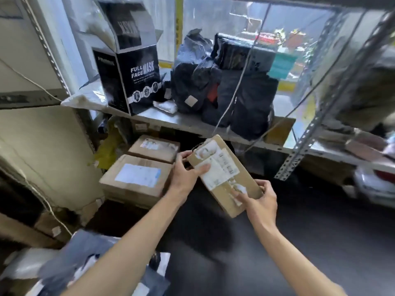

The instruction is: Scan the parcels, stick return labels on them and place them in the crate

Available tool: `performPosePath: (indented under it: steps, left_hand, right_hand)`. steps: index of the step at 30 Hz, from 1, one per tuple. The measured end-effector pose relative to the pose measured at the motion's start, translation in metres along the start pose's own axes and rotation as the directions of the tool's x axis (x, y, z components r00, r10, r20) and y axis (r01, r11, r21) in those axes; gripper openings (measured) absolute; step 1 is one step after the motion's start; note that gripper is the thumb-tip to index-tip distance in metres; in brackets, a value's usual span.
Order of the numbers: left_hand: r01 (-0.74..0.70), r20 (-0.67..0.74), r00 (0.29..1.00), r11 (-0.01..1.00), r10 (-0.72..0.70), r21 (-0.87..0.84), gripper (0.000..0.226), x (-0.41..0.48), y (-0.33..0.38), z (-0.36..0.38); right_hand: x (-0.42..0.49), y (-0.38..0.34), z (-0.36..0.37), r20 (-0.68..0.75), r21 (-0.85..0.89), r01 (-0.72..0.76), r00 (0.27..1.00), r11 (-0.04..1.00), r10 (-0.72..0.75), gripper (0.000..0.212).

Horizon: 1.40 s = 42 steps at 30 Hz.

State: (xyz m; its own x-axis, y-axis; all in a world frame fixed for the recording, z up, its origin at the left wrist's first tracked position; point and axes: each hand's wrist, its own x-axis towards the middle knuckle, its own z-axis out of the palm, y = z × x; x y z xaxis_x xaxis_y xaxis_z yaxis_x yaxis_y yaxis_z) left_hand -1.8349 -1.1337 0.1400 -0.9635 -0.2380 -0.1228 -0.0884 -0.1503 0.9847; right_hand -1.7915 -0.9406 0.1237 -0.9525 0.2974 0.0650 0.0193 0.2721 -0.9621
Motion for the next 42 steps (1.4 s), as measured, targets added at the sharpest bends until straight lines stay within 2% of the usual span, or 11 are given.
performPosePath:
  steps: [2, 7, 12, 16, 21, 26, 31, 38, 40, 42]
  left_hand:
    - [0.047, 0.009, 0.999, 0.998, -0.046, -0.051, 0.071, -0.041, -0.014, 0.04]
    - [0.106, 0.123, 0.989, 0.978, -0.084, -0.182, 0.078, -0.151, -0.052, 0.136]
    - [0.251, 0.217, 0.957, 0.93, -0.195, -0.267, 0.074, -0.236, -0.093, 0.218]
    - [0.318, 0.225, 0.939, 0.904, -0.26, -0.284, 0.071, -0.287, -0.119, 0.254]
    - [0.367, 0.207, 0.924, 0.899, -0.322, -0.24, 0.08, -0.333, -0.141, 0.269]
    - [0.437, 0.266, 0.879, 0.892, -0.396, -0.116, 0.075, -0.376, -0.164, 0.26]
    - [0.497, 0.28, 0.849, 0.857, -0.448, -0.136, 0.058, -0.413, -0.198, 0.253]
    - [0.589, 0.229, 0.805, 0.784, -0.548, -0.194, 0.072, -0.444, -0.226, 0.263]
    - [0.603, 0.187, 0.798, 0.755, -0.574, -0.257, 0.069, -0.447, -0.228, 0.266]
    - [0.603, 0.162, 0.796, 0.738, -0.584, -0.302, 0.07, -0.449, -0.229, 0.267]
  right_hand:
    - [-0.025, 0.012, -0.059, -0.048, -0.006, 0.028, 0.998, 1.0, -0.028, 0.044]
    - [-0.087, 0.048, -0.2, -0.086, -0.06, 0.044, 0.995, 0.997, -0.049, 0.044]
    - [-0.127, 0.084, -0.315, -0.069, -0.112, 0.037, 0.997, 0.993, -0.045, 0.041]
    - [-0.143, 0.108, -0.376, -0.045, -0.157, 0.01, 0.999, 0.988, -0.018, 0.04]
    - [-0.156, 0.131, -0.421, -0.014, -0.213, -0.01, 1.0, 0.977, 0.007, 0.041]
    - [-0.182, 0.155, -0.452, 0.11, -0.237, -0.029, 0.992, 0.971, 0.056, 0.036]
    - [-0.199, 0.178, -0.462, 0.173, -0.257, -0.08, 0.977, 0.963, 0.127, 0.036]
    - [-0.191, 0.195, -0.467, 0.268, -0.303, -0.108, 0.944, 0.947, 0.193, 0.032]
    - [-0.182, 0.199, -0.466, 0.242, -0.336, -0.103, 0.951, 0.936, 0.191, 0.028]
    - [-0.167, 0.202, -0.465, 0.095, -0.308, -0.149, 0.978, 0.94, 0.186, 0.026]
